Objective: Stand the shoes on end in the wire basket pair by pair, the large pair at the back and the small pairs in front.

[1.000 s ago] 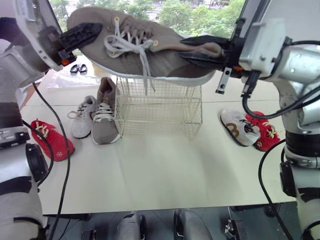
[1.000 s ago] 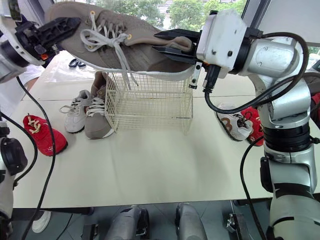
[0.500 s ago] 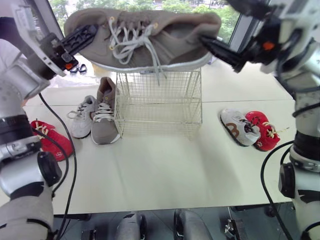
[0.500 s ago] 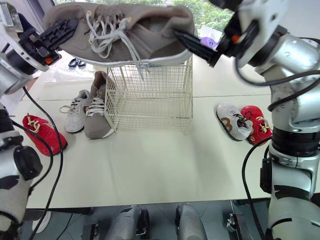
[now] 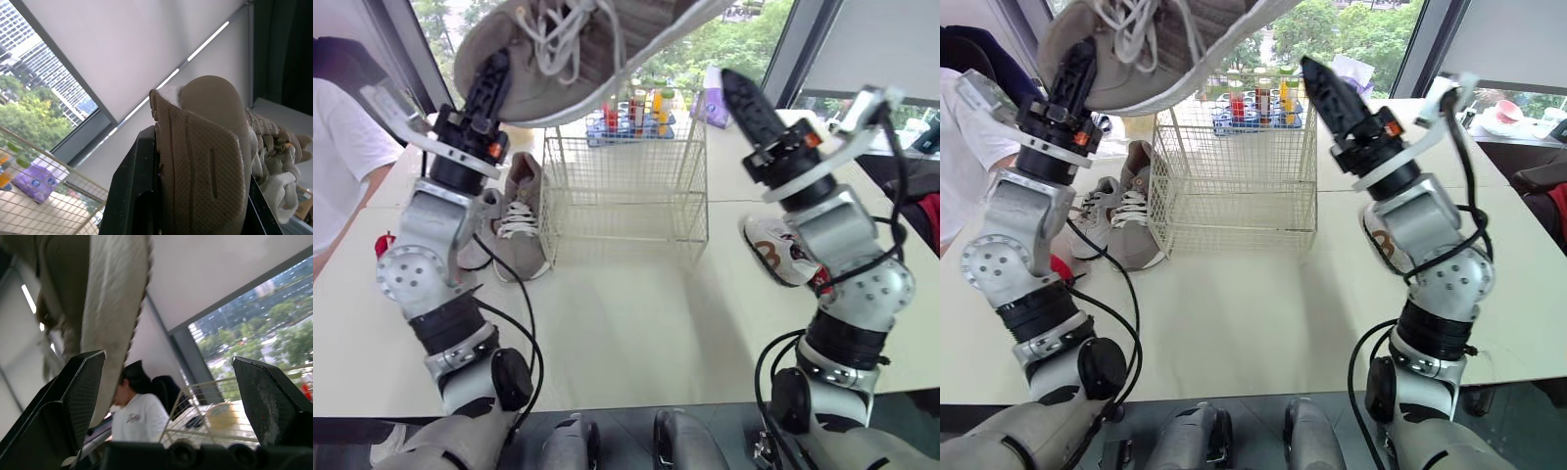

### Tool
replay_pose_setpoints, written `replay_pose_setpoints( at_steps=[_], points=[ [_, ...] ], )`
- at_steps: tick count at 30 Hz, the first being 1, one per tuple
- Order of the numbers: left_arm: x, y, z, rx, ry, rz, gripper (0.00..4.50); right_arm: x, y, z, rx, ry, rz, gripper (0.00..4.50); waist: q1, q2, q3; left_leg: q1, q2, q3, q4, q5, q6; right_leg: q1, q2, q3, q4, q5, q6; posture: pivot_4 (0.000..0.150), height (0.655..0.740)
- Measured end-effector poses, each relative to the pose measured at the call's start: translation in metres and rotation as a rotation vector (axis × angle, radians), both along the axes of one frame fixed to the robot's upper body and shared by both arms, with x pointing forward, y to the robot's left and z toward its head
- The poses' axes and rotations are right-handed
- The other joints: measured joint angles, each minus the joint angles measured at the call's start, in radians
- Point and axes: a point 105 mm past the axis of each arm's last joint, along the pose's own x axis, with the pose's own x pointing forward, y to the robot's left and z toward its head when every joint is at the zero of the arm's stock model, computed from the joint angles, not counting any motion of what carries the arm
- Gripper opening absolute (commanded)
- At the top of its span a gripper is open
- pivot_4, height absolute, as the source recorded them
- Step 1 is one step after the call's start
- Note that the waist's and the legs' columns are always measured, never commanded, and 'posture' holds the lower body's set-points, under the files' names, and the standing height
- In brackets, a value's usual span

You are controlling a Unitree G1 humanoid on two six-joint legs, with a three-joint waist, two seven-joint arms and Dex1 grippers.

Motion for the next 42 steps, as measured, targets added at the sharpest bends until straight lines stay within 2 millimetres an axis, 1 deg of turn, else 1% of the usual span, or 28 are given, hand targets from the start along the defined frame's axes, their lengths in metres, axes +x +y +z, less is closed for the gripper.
replay_pose_setpoints(
  at_steps=[2, 5, 7, 9, 12, 15, 16, 17, 18, 20, 22, 25, 27, 28, 29, 31, 33, 34, 36, 37, 39, 40, 42],
  points=[
    [0.001, -0.007, -0.004, -0.004, 0.014, -0.018, 0.49, -0.002, 0.013, 0.005, 0.002, -0.018, 0.033, 4.45, 0.0, 0.0, 0.0, 0.0, 0.0, 0.0, 0.0, 0.0, 0.0, 0.0, 0.0, 0.0, 0.0, 0.0, 0.0, 0.15, 0.74],
    [0.001, -0.014, -0.009, 0.009, 0.031, -0.031, 0.49, -0.004, 0.023, 0.014, -0.01, -0.06, 0.042, 4.45, 0.001, 0.0, 0.0, 0.0, 0.0, 0.0, 0.0, 0.0, 0.0, 0.0, 0.001, 0.0, 0.0, 0.0, 0.0, 0.15, 0.74],
    [0.001, -0.015, -0.012, 0.013, 0.036, -0.038, 0.49, -0.003, 0.025, 0.014, -0.016, -0.071, 0.036, 4.45, 0.001, 0.0, 0.0, 0.0, 0.0, 0.0, 0.0, 0.0, 0.001, 0.0, 0.001, 0.0, -0.001, 0.0, 0.0, 0.15, 0.74],
    [-0.001, -0.015, -0.014, 0.019, 0.036, -0.035, 0.49, 0.004, 0.023, 0.014, -0.004, -0.066, 0.012, 4.45, 0.0, 0.0, 0.0, 0.0, 0.0, 0.0, 0.0, 0.0, 0.001, 0.0, 0.001, 0.0, -0.001, 0.0, 0.0, 0.15, 0.74],
    [-0.001, -0.017, -0.02, 0.038, 0.051, -0.032, 0.49, 0.008, 0.023, 0.022, 0.023, -0.081, 0.005, 4.45, 0.0, 0.0, 0.0, 0.0, 0.0, 0.0, 0.0, 0.0, 0.001, 0.0, 0.001, 0.0, -0.001, 0.0, 0.0, 0.15, 0.74],
    [-0.002, -0.019, -0.023, 0.041, 0.055, -0.03, 0.49, 0.009, 0.025, 0.025, 0.034, -0.088, 0.012, 3.74, 0.0, 0.0, 0.0, 0.0, 0.0, 0.0, 0.0, 0.0, 0.001, 0.0, 0.001, 0.0, -0.001, 0.0, 0.0, 0.15, 0.74],
    [-0.002, -0.019, -0.024, 0.042, 0.054, -0.028, 0.49, 0.01, 0.025, 0.025, 0.038, -0.083, 0.011, 3.21, 0.0, 0.0, 0.0, 0.0, 0.0, 0.0, 0.0, 0.0, 0.001, 0.0, 0.001, 0.0, -0.001, 0.0, 0.0, 0.15, 0.74],
    [-0.003, -0.019, -0.025, 0.043, 0.051, -0.026, 0.49, 0.012, 0.025, 0.024, 0.039, -0.077, 0.01, 2.87, 0.0, 0.0, 0.0, 0.0, 0.0, 0.0, 0.0, 0.0, 0.001, 0.0, 0.001, 0.0, -0.001, 0.0, 0.0, 0.15, 0.74],
    [-0.003, -0.019, -0.024, 0.046, 0.047, -0.023, 0.49, 0.013, 0.025, 0.023, 0.041, -0.07, 0.012, 2.42, 0.0, 0.0, 0.0, 0.0, 0.0, 0.0, 0.0, 0.0, 0.001, 0.0, 0.001, 0.0, -0.001, 0.0, 0.0, 0.15, 0.74],
    [-0.003, -0.018, -0.025, 0.052, 0.046, -0.016, 0.49, 0.014, 0.026, 0.022, 0.044, -0.065, 0.013, 1.95, 0.0, 0.0, 0.0, 0.0, 0.0, 0.0, 0.0, 0.0, 0.001, 0.0, 0.001, 0.0, -0.001, 0.0, 0.0, 0.15, 0.74],
    [-0.003, -0.018, -0.025, 0.06, 0.045, -0.011, 0.49, 0.014, 0.026, 0.022, 0.044, -0.064, 0.012, 1.84, 0.0, 0.0, 0.0, 0.0, 0.0, 0.0, 0.0, 0.0, 0.001, 0.0, 0.001, 0.0, -0.002, 0.0, 0.0, 0.15, 0.74],
    [-0.001, -0.019, -0.026, 0.123, 0.048, 0.024, 0.49, 0.015, 0.025, 0.021, 0.045, -0.057, 0.009, 1.84, 0.0, 0.0, 0.0, -0.001, 0.0, 0.0, 0.0, -0.001, 0.001, 0.0, 0.001, 0.0, -0.001, 0.0, 0.0, 0.15, 0.74],
    [-0.001, -0.018, -0.025, 0.171, 0.04, 0.06, 1.51, 0.016, 0.024, 0.02, 0.046, -0.045, 0.013, 1.83, 0.0, 0.0, 0.0, 0.0, 0.0, 0.0, 0.0, -0.001, 0.001, 0.0, 0.001, 0.0, -0.002, 0.0, 0.0, 0.15, 0.74],
    [-0.001, -0.019, -0.028, 0.236, 0.039, 0.085, 1.88, 0.018, 0.023, 0.021, 0.044, -0.043, 0.01, 1.83, 0.0, 0.0, 0.0, -0.001, 0.0, 0.0, 0.0, -0.001, 0.001, 0.0, 0.001, 0.0, -0.002, 0.0, 0.0, 0.15, 0.74],
    [-0.001, -0.02, -0.031, 0.289, 0.04, 0.105, 2.35, 0.019, 0.02, 0.024, 0.033, -0.048, 0.001, 1.83, -0.001, 0.001, 0.0, -0.001, 0.0, 0.0, 0.0, -0.001, 0.001, 0.0, 0.001, 0.0, -0.002, 0.0, 0.0, 0.15, 0.74],
    [-0.002, -0.019, -0.035, 0.385, 0.035, 0.146, 3.38, 0.022, 0.016, 0.038, 0.013, -0.073, -0.01, 1.83, -0.002, 0.001, 0.0, -0.001, 0.001, 0.0, 0.0, -0.001, 0.001, -0.001, 0.001, 0.0, -0.002, 0.0, 0.0, 0.15, 0.74],
    [-0.006, -0.018, -0.034, 0.442, 0.011, 0.176, 4.38, 0.021, 0.01, 0.051, 0.015, -0.111, -0.019, 1.83, -0.002, 0.001, 0.0, -0.002, 0.001, 0.0, -0.001, -0.001, 0.001, -0.002, 0.001, 0.0, -0.002, 0.0, 0.0, 0.15, 0.74],
    [-0.009, -0.017, -0.032, 0.475, -0.003, 0.191, 4.46, 0.02, 0.005, 0.059, 0.019, -0.132, -0.025, 1.83, -0.001, 0.001, 0.0, -0.002, 0.001, 0.0, -0.001, -0.001, 0.001, -0.002, 0.001, 0.0, -0.002, 0.0, 0.0, 0.15, 0.74],
    [-0.015, -0.016, -0.03, 0.528, -0.027, 0.212, 4.46, 0.021, -0.002, 0.071, 0.013, -0.163, -0.031, 1.83, -0.001, 0.001, 0.001, -0.003, 0.001, 0.0, -0.001, -0.001, 0.001, -0.002, 0.001, 0.0, -0.003, 0.0, 0.0, 0.15, 0.74],
    [-0.017, -0.016, -0.033, 0.599, -0.027, 0.239, 4.46, 0.019, -0.005, 0.082, 0.011, -0.202, -0.016, 1.83, -0.002, 0.001, 0.001, -0.003, 0.001, 0.0, -0.001, -0.001, 0.001, -0.003, 0.001, 0.0, -0.003, 0.0, 0.0, 0.15, 0.74],
    [-0.017, -0.011, -0.039, 0.671, -0.01, 0.279, 4.46, 0.014, -0.014, 0.099, -0.018, -0.282, -0.03, 1.83, -0.002, 0.002, 0.001, -0.003, 0.001, 0.0, -0.002, -0.001, 0.001, -0.003, 0.001, 0.0, -0.004, 0.0, 0.0, 0.15, 0.74],
    [-0.017, -0.008, -0.042, 0.706, -0.003, 0.299, 4.46, 0.013, -0.017, 0.104, -0.039, -0.31, -0.036, 1.83, -0.002, 0.002, 0.001, -0.004, 0.001, 0.0, -0.002, -0.001, 0.001, -0.003, 0.001, 0.0, -0.003, 0.0, 0.0, 0.15, 0.74],
    [-0.021, -0.001, -0.049, 0.804, 0.004, 0.344, 4.46, 0.016, -0.029, 0.112, -0.116, -0.366, -0.08, 1.83, -0.003, 0.002, 0.001, -0.003, 0.001, 0.001, -0.002, -0.001, 0.002, -0.003, 0.001, 0.0, -0.004, 0.0, 0.0, 0.15, 0.74]
  ],
)
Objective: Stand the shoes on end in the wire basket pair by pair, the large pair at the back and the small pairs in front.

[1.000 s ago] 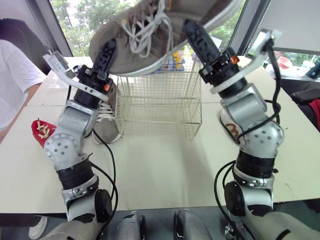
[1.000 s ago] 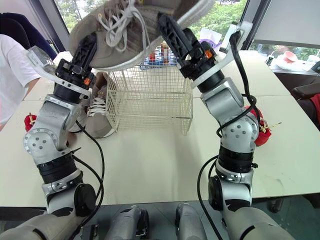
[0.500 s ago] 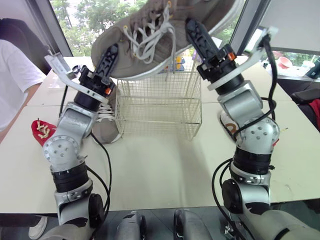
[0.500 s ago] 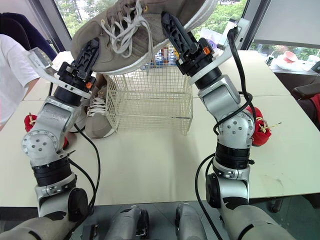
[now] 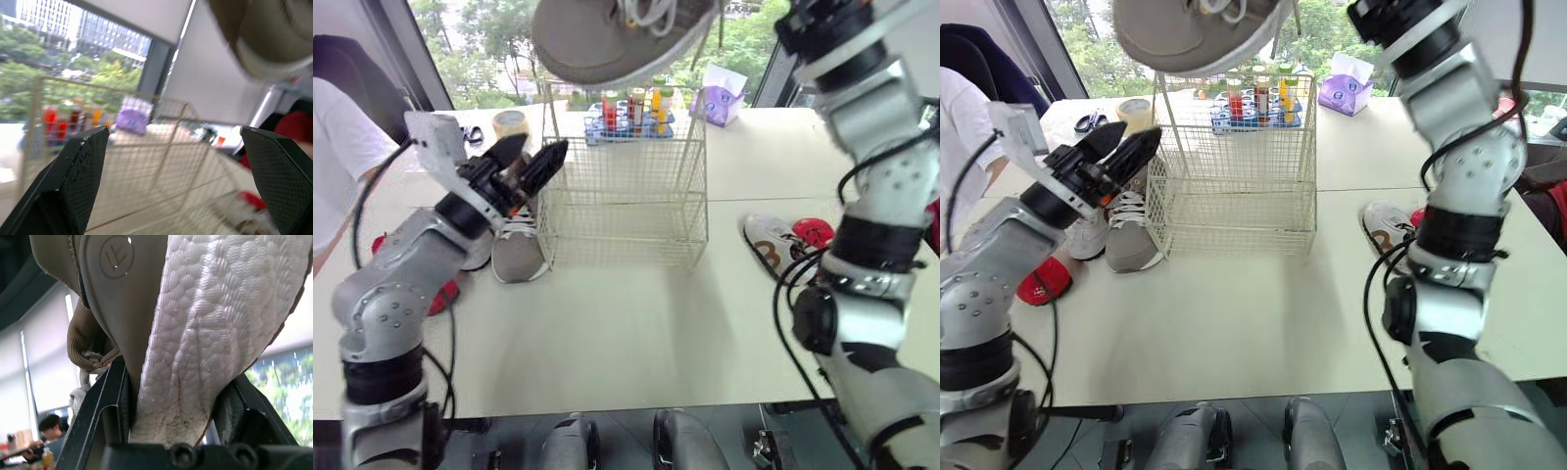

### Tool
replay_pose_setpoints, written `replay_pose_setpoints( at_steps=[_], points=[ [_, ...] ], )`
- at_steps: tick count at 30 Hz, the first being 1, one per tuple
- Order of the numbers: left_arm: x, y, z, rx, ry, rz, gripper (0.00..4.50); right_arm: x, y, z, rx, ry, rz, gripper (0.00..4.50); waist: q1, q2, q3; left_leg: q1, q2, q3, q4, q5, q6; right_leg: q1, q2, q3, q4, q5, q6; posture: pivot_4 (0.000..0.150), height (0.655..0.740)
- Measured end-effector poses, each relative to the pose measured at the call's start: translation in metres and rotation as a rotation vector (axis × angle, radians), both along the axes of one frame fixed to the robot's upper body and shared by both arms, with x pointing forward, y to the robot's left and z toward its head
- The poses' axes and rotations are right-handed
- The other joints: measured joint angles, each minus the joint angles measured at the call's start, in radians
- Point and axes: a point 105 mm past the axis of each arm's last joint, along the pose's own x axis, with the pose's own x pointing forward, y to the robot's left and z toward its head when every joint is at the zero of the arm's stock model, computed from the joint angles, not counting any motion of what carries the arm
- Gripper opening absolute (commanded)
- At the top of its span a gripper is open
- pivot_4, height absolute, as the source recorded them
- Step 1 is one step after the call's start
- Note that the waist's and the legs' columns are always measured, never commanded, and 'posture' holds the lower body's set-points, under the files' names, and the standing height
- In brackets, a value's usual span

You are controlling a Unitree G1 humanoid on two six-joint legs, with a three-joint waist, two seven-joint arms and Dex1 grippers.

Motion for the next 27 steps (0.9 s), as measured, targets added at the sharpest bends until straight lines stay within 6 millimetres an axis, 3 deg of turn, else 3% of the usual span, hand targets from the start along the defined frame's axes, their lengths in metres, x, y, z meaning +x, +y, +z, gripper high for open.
replay_pose_setpoints(
  at_steps=[4, 7, 13, 18, 27],
  points=[
    [-0.019, 0.007, -0.035, 0.205, 0.065, 0.019, 4.46, 0.027, -0.021, 0.005, -0.244, -0.102, -0.203, 1.83, -0.005, 0.001, 0.0, 0.0, 0.0, 0.002, 0.0, -0.001, 0.001, -0.001, 0.0, 0.002, -0.001, -0.002, -0.003, 0.15, 0.74],
    [-0.023, 0.008, -0.053, 0.186, 0.116, 0.009, 4.46, 0.048, -0.014, -0.009, -0.443, -0.154, -0.256, 1.83, -0.006, 0.001, 0.001, -0.001, 0.0, 0.003, 0.0, -0.001, 0.001, -0.003, 0.0, 0.002, 0.0, -0.002, -0.003, 0.15, 0.74],
    [-0.04, -0.007, -0.06, 0.175, 0.116, -0.057, 4.46, 0.067, 0.006, -0.038, -0.708, -0.224, -0.257, 1.83, -0.001, 0.001, 0.001, -0.008, 0.001, 0.004, 0.0, 0.004, -0.007, -0.012, 0.0, 0.004, 0.002, 0.0, 0.0, 0.15, 0.74],
    [-0.04, -0.008, -0.059, 0.17, 0.113, -0.059, 4.46, 0.076, 0.013, -0.057, -0.872, -0.259, -0.286, 1.83, 0.002, 0.001, 0.001, -0.009, 0.0, 0.004, 0.0, 0.004, -0.007, -0.012, -0.001, 0.003, 0.001, 0.0, 0.0, 0.15, 0.74],
    [-0.031, 0.002, -0.065, 0.16, 0.133, -0.009, 4.46, 0.094, 0.011, -0.076, -0.857, -0.125, -0.295, 1.83, 0.001, 0.001, 0.0, -0.008, 0.0, 0.003, 0.0, 0.004, -0.007, -0.011, -0.001, 0.003, 0.002, 0.0, 0.0, 0.15, 0.74]
  ],
)
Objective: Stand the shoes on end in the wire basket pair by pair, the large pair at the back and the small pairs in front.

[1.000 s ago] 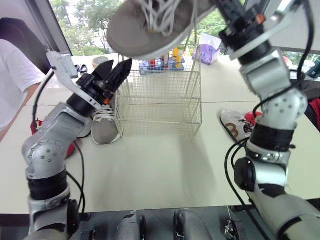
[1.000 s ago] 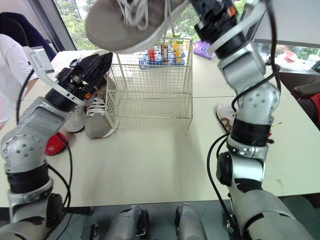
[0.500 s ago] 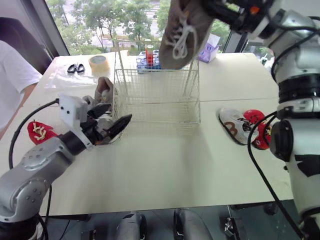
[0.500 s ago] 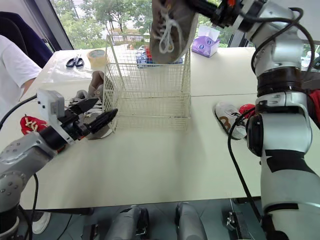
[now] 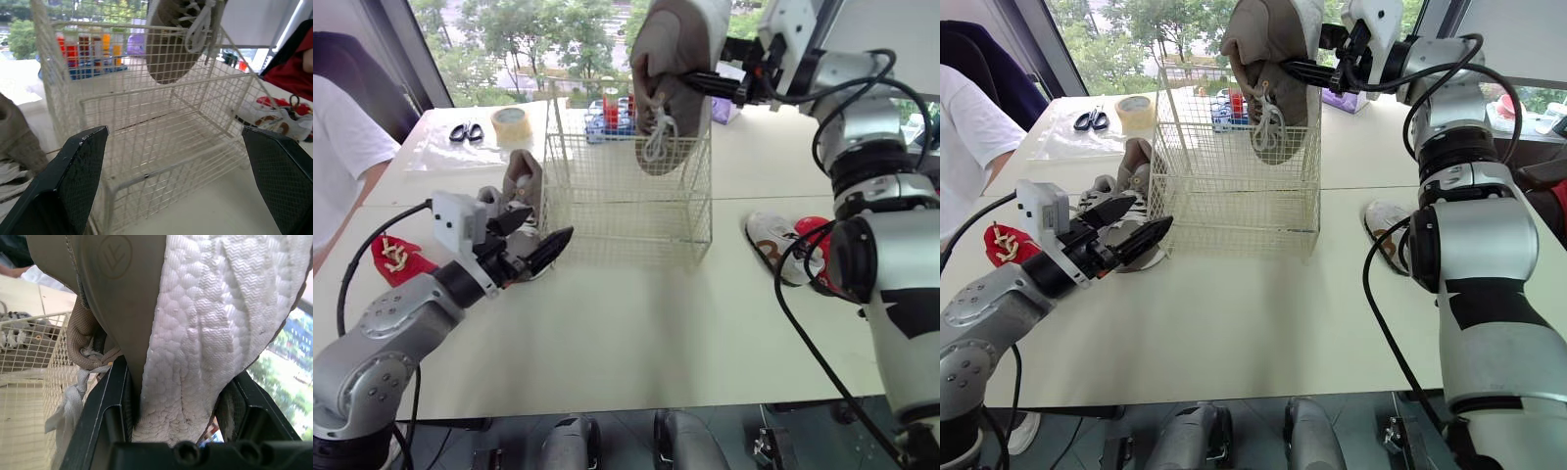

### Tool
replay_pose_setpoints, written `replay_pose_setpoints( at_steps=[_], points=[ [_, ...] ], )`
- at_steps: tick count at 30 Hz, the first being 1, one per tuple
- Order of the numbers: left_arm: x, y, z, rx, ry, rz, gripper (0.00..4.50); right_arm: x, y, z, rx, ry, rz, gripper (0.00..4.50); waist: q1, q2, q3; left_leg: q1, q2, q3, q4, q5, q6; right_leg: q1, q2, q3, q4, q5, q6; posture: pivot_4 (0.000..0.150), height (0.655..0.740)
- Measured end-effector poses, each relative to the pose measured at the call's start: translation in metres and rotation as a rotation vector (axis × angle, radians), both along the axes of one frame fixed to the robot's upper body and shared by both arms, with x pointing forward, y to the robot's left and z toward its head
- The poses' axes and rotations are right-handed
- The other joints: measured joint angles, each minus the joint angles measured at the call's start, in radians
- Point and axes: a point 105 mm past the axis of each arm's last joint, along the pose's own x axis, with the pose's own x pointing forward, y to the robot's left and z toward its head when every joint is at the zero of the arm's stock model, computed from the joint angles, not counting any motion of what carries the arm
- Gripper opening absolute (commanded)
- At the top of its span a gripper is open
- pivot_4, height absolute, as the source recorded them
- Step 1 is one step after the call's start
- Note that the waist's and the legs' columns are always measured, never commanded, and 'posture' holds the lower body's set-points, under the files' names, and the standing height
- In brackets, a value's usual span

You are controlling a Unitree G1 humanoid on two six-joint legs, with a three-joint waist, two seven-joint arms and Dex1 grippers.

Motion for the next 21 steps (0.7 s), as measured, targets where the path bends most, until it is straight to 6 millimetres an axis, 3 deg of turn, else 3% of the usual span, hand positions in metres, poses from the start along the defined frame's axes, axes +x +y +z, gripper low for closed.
replay_pose_setpoints(
  at_steps=[1, 2, 4, 15, 21],
  points=[
    [0.001, 0.001, 0.0, 0.002, -0.001, 0.006, 4.5, 0.001, 0.0, 0.0, 0.011, 0.005, -0.001, 2.78, -0.001, 0.0, 0.0, 0.0, 0.0, 0.0, 0.0, 0.0, 0.0, 0.0, 0.0, 0.0, 0.0, 0.0, 0.0, 0.15, 0.74],
    [0.002, 0.002, -0.001, 0.003, 0.0, 0.011, 4.5, 0.002, -0.001, -0.001, 0.027, 0.013, -0.005, 3.14, -0.001, 0.0, 0.0, 0.0, 0.0, 0.0, 0.0, 0.0, 0.0, 0.0, 0.0, 0.0, 0.0, 0.0, 0.0, 0.15, 0.74],
    [0.003, 0.004, -0.001, 0.003, 0.003, 0.018, 4.5, 0.003, -0.004, -0.003, 0.045, 0.03, -0.011, 4.3, -0.002, 0.0, 0.0, 0.0, 0.0, 0.0, 0.0, 0.0, 0.0, 0.0, 0.0, 0.0, 0.0, 0.0, 0.0, 0.15, 0.74],
    [0.01, -0.007, 0.014, -0.014, -0.028, 0.027, 4.5, 0.002, -0.013, -0.005, 0.067, 0.076, -0.007, 4.41, -0.001, 0.0, 0.0, 0.0, 0.0, 0.0, 0.0, 0.0, -0.001, 0.0, 0.0, 0.0, 0.001, 0.0, 0.0, 0.15, 0.74],
    [0.015, 0.008, 0.027, -0.029, -0.035, 0.079, 4.5, -0.011, -0.041, 0.006, 0.048, 0.071, -0.003, 4.41, -0.002, 0.0, 0.0, 0.0, 0.0, 0.0, 0.0, 0.0, -0.001, 0.0, 0.0, 0.0, 0.001, 0.0, 0.0, 0.15, 0.74]
  ],
)
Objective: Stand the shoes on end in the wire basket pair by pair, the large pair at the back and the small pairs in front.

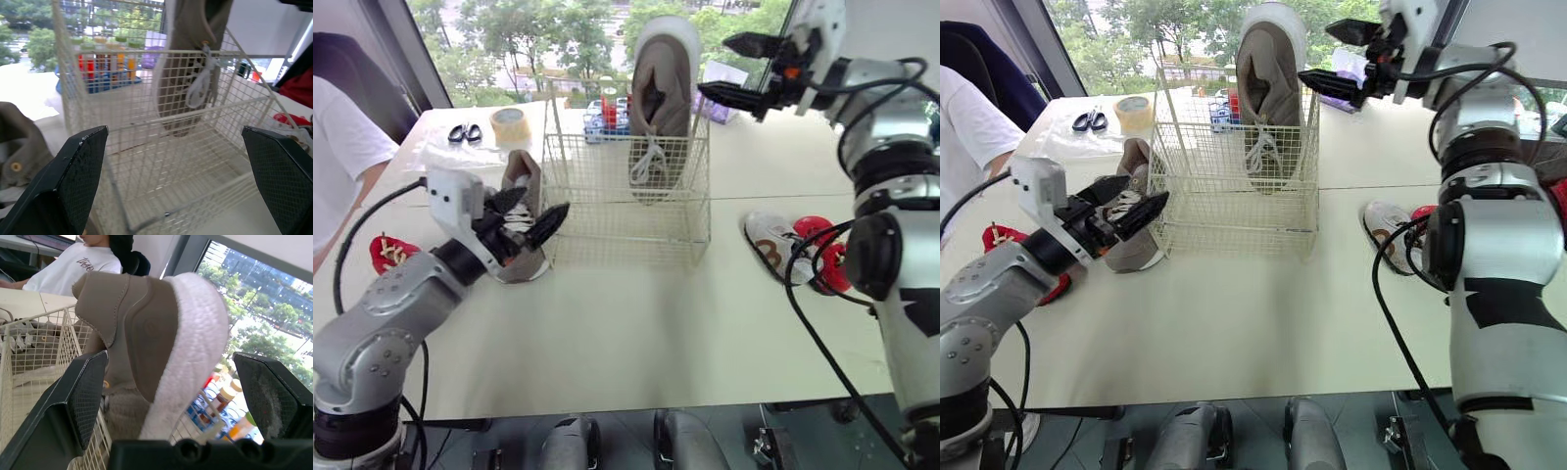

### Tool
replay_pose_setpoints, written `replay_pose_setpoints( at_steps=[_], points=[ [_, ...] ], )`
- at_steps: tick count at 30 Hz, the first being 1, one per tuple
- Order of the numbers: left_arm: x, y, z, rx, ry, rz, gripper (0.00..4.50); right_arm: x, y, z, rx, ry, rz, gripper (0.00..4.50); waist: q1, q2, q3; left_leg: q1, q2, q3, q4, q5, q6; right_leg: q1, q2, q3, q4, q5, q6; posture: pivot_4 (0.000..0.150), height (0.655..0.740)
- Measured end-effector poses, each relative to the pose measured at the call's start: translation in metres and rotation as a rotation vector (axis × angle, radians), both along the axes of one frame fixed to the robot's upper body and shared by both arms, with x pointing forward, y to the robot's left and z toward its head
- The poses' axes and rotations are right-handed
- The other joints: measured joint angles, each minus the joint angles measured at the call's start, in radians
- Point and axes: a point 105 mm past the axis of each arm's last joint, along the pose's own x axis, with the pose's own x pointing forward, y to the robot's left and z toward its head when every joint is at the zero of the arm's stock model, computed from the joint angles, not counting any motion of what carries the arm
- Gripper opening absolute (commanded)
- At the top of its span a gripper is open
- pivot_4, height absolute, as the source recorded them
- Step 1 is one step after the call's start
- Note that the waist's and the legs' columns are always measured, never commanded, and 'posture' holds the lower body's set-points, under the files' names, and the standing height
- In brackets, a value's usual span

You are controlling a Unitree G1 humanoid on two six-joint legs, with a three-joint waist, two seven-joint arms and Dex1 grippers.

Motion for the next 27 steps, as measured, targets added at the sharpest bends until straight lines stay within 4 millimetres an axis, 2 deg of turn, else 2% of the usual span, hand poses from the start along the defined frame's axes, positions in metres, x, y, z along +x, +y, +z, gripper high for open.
replay_pose_setpoints(
  at_steps=[5, 8, 10, 13, 16, 21, 27],
  points=[
    [0.018, 0.055, 0.021, 0.082, 0.029, 0.216, 4.5, -0.02, -0.046, 0.007, -0.037, -0.045, -0.09, 4.41, 0.005, 0.0, 0.0, 0.0, 0.0, -0.001, 0.0, 0.0, 0.0, 0.001, 0.0, -0.001, 0.0, 0.0, 0.0, 0.15, 0.74],
    [0.034, 0.076, 0.028, 0.109, 0.075, 0.29, 4.5, -0.042, -0.053, -0.006, -0.063, 0.021, -0.073, 4.41, 0.004, 0.0, 0.0, 0.0, 0.0, 0.0, 0.0, 0.0, 0.0, 0.001, 0.0, -0.001, 0.001, 0.0, 0.0, 0.15, 0.74],
    [0.044, 0.084, 0.029, 0.139, 0.126, 0.31, 4.5, -0.064, -0.043, -0.021, -0.085, 0.106, -0.016, 4.41, 0.005, 0.0, 0.0, 0.0, 0.0, 0.0, 0.0, 0.0, -0.001, -0.001, 0.0, -0.001, 0.003, 0.0, 0.0, 0.15, 0.74],
    [0.067, 0.09, 0.023, 0.188, 0.244, 0.305, 4.5, -0.101, -0.004, -0.042, -0.099, 0.224, 0.148, 4.41, 0.004, 0.0, 0.0, 0.001, 0.0, 0.0, 0.0, 0.001, -0.002, -0.001, 0.001, -0.001, 0.005, 0.0, 0.0, 0.15, 0.74],
    [0.088, 0.089, 0.012, 0.23, 0.342, 0.29, 4.5, -0.126, 0.025, -0.059, -0.127, 0.278, 0.229, 4.41, 0.004, -0.001, -0.001, 0.002, -0.001, 0.0, 0.001, 0.001, -0.001, -0.001, 0.001, -0.001, 0.007, 0.0, 0.0, 0.15, 0.74],
    [0.122, 0.097, 0.002, 0.298, 0.421, 0.303, 4.5, -0.135, 0.051, -0.09, -0.102, 0.35, 0.247, 4.41, 0.011, -0.003, -0.002, 0.001, -0.002, 0.002, 0.002, -0.001, 0.001, -0.002, 0.001, -0.001, 0.007, 0.0, 0.0, 0.15, 0.74],
    [0.147, 0.088, -0.019, 0.375, 0.484, 0.243, 4.5, -0.139, 0.059, -0.09, -0.063, 0.327, 0.215, 4.41, 0.026, -0.003, -0.001, 0.0, -0.002, 0.005, 0.003, -0.001, 0.003, -0.002, 0.002, -0.001, 0.005, 0.0, 0.0, 0.15, 0.74]
  ],
)
